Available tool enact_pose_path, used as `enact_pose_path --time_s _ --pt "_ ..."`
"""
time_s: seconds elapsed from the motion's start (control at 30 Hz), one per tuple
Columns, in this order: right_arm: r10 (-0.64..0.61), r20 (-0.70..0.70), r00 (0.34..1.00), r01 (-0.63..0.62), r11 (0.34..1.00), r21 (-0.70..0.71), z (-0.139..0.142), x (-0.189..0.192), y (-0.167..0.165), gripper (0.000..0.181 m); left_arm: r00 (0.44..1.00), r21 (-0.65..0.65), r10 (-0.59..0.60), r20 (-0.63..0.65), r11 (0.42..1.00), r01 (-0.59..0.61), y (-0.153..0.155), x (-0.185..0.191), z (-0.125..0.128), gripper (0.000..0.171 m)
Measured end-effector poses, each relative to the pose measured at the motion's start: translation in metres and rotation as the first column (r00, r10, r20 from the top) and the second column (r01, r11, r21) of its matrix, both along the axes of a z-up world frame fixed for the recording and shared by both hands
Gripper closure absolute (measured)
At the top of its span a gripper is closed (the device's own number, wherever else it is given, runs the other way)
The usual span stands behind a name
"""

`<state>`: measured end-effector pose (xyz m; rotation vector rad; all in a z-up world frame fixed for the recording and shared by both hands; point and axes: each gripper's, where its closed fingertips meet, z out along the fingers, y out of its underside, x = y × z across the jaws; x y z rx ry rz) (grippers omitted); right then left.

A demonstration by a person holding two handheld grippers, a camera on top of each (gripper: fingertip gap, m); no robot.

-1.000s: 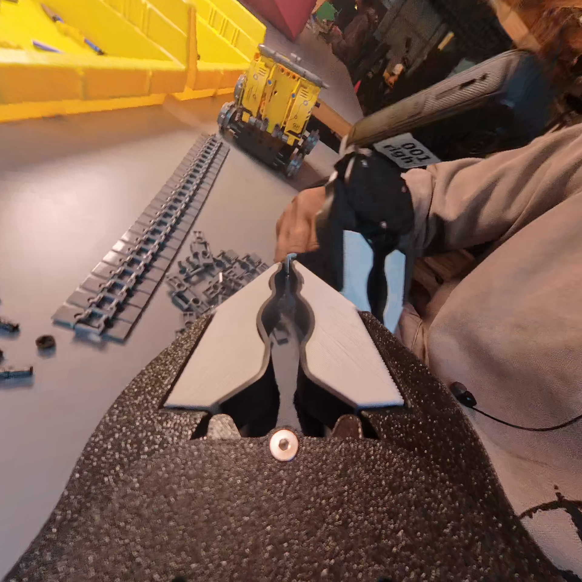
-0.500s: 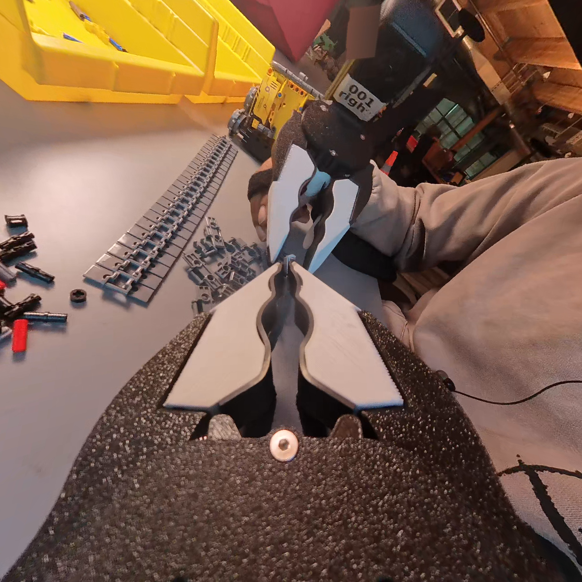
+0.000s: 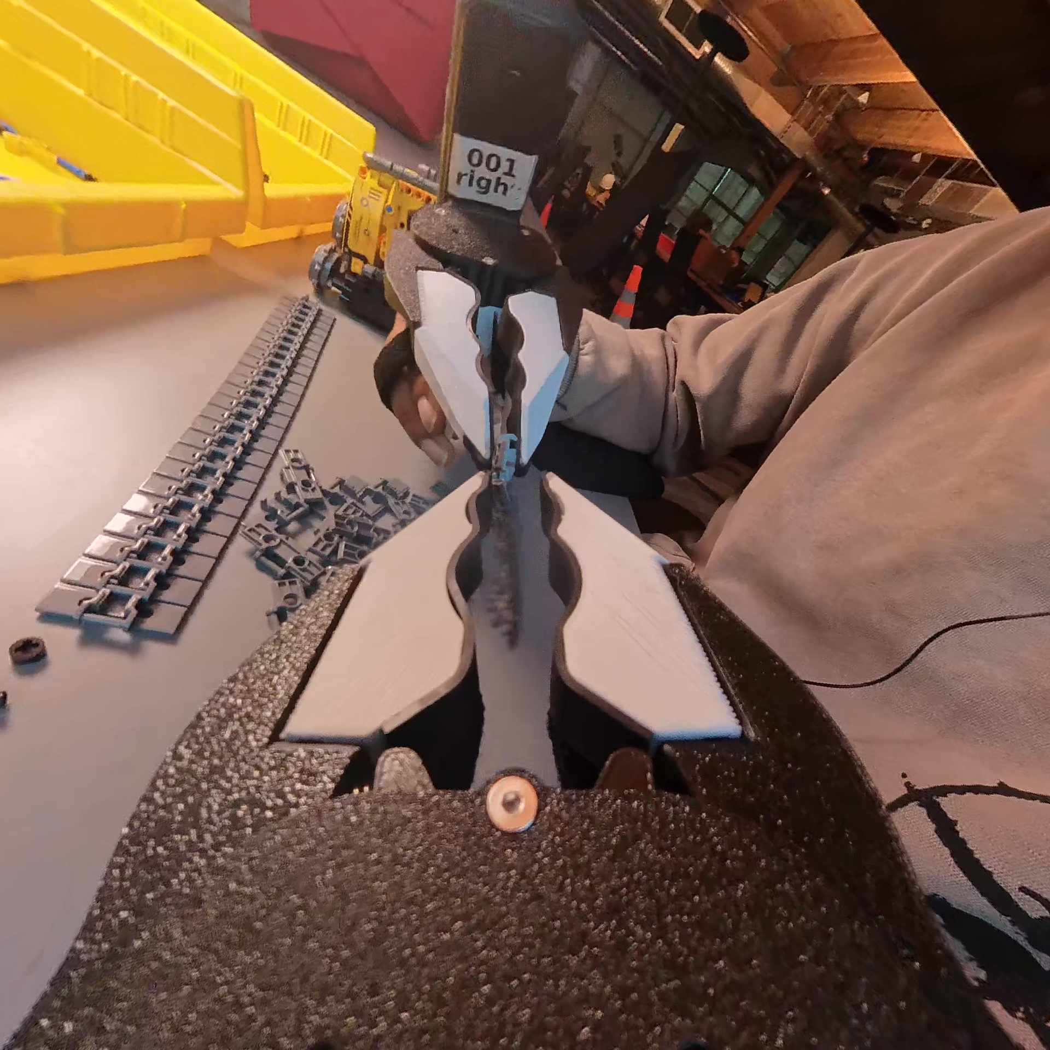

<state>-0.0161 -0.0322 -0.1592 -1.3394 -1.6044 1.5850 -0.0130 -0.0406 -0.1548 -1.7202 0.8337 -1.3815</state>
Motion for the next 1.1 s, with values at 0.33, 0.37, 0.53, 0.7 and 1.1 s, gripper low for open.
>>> enact_pose_path --time_s 0.33,0.37,0.53,0.7,1.1 --pt "0.000 -0.047 0.999 -0.005 0.994 -0.105 0.010 0.001 0.003 0.175 0.998 0.015 0.056 0.016 0.998 -0.056 0.008 -0.006 0.005 0.170" --pt "-0.007 -0.038 0.999 0.004 0.996 -0.091 0.009 0.001 0.004 0.175 0.998 0.001 0.055 0.004 0.998 -0.055 0.008 -0.006 0.002 0.170" --pt "-0.045 -0.009 0.999 0.045 0.997 -0.061 0.006 -0.002 0.009 0.165 0.996 -0.032 0.049 -0.068 0.998 -0.051 0.007 -0.004 -0.011 0.170" --pt "-0.059 0.037 0.998 0.059 0.998 -0.009 -0.005 -0.005 0.008 0.177 0.994 -0.043 0.050 -0.099 0.998 -0.055 0.008 -0.004 -0.016 0.169" --pt "-0.089 0.030 0.996 0.090 0.996 -0.010 -0.004 -0.008 0.010 0.180 0.994 -0.010 0.081 -0.079 0.997 -0.082 0.012 -0.006 -0.014 0.169"
